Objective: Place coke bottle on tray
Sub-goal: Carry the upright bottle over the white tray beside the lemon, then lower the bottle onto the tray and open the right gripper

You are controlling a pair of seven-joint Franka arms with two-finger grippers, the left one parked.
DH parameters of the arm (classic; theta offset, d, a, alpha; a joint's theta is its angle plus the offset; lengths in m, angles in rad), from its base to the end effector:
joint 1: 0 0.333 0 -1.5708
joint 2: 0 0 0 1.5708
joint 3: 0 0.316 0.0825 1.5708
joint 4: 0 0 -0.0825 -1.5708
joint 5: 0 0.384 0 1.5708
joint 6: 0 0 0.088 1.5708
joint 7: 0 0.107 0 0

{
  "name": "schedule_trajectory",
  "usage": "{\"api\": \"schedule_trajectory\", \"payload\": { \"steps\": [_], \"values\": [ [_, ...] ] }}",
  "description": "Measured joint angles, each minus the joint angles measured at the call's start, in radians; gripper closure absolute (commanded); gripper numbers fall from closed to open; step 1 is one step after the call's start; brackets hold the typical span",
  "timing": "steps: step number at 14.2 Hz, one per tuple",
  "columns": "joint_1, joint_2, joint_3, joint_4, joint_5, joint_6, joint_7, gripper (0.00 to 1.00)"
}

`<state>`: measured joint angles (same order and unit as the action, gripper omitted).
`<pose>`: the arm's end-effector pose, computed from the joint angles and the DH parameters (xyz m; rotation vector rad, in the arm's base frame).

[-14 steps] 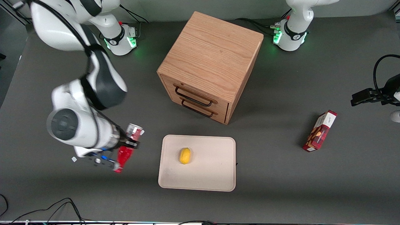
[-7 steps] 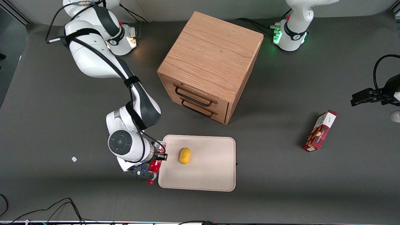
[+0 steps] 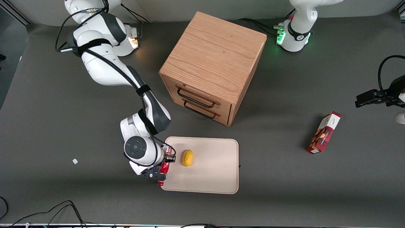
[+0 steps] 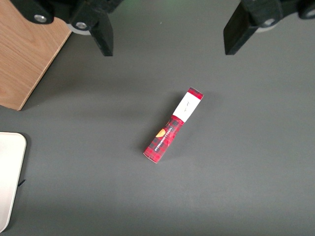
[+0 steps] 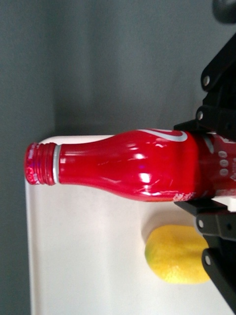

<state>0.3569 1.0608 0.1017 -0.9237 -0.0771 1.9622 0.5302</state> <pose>0.7209 0.3150 0.2294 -3.1306 0.1450 0.0387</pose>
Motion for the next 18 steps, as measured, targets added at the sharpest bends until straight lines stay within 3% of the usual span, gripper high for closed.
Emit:
{"api": "schedule_trajectory", "payload": {
  "steps": [4, 5, 6, 7, 8, 18],
  "values": [
    [0.005, 0.032, -0.002, 0.0, 0.0, 0.018, -0.028, 1.0],
    [0.005, 0.036, -0.002, 0.001, 0.0, 0.026, -0.03, 0.84],
    [0.005, 0.039, -0.003, 0.001, 0.0, 0.03, -0.031, 0.57],
    [0.005, 0.042, -0.003, 0.002, 0.0, 0.039, -0.032, 0.14],
    [0.005, 0.043, -0.003, 0.003, 0.0, 0.043, -0.033, 0.0],
    [0.005, 0.043, -0.004, 0.012, 0.0, 0.061, -0.035, 0.0]
  ]
}}
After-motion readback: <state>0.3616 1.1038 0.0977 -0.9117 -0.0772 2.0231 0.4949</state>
